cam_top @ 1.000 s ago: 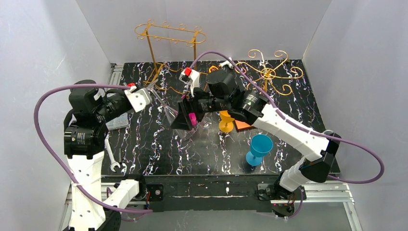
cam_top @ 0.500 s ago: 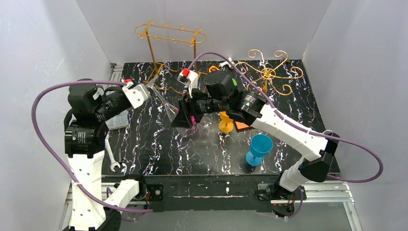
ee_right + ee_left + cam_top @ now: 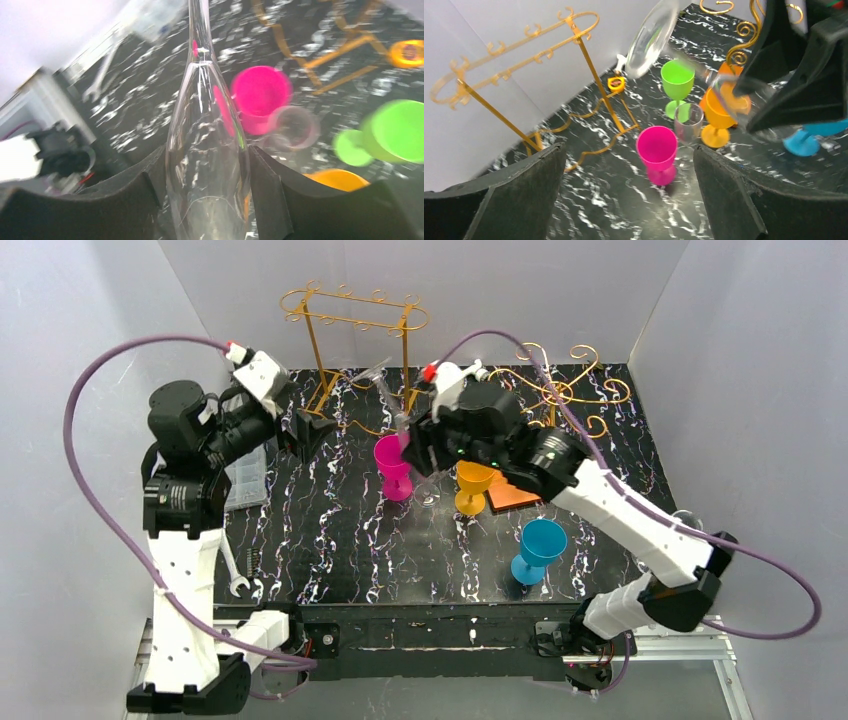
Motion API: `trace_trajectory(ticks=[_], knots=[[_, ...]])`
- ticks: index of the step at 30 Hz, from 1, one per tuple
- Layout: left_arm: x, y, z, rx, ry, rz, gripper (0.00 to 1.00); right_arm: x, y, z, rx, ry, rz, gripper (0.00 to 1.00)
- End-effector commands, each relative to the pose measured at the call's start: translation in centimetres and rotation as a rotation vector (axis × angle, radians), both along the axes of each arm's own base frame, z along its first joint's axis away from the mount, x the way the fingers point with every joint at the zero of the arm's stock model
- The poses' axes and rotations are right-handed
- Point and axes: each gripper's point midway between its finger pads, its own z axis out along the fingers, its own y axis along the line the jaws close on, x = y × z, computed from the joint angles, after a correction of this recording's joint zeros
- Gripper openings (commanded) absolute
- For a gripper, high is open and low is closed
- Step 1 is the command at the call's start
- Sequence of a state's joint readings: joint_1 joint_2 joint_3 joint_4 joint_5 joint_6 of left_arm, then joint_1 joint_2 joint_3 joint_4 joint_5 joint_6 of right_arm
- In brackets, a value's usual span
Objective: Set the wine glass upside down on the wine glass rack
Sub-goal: Turn the wine glass upside down at the wine rack.
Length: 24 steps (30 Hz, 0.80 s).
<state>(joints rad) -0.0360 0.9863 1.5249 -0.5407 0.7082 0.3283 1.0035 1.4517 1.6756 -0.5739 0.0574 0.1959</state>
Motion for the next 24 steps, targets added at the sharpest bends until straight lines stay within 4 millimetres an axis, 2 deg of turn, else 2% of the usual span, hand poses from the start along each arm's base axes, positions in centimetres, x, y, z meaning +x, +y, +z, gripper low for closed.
trace_trajectory(ticks=[1, 5, 8, 16, 24], knots=[[1.0, -0.9, -1.6, -0.201, 0.284, 0.040, 0.98, 5.0, -7.2, 4.2, 0.044, -0.180, -0.332, 0.01], [0.9, -1.4, -3.4, -0.229, 0.348, 0.023, 0.98, 6.2, -11.9, 6.0, 0.081, -0.234, -0.450, 0.01], [0.9, -1.4, -4.2, -0.228, 0.369, 0.023, 0.98, 6.6, -14.9, 6.6, 0.082, -0.253, -0.519, 0.01], [0.6, -1.5, -5.2, -0.205, 0.374, 0.009, 0.98, 5.8, -21.7, 5.5, -0.008, -0.251, -0.695, 0.01], [0.2, -1.7, -5.3, -0.193, 0.364, -0.022, 0.98, 4.3, -26.0, 4.1, -0.040, -0.243, -0.833, 0.01]])
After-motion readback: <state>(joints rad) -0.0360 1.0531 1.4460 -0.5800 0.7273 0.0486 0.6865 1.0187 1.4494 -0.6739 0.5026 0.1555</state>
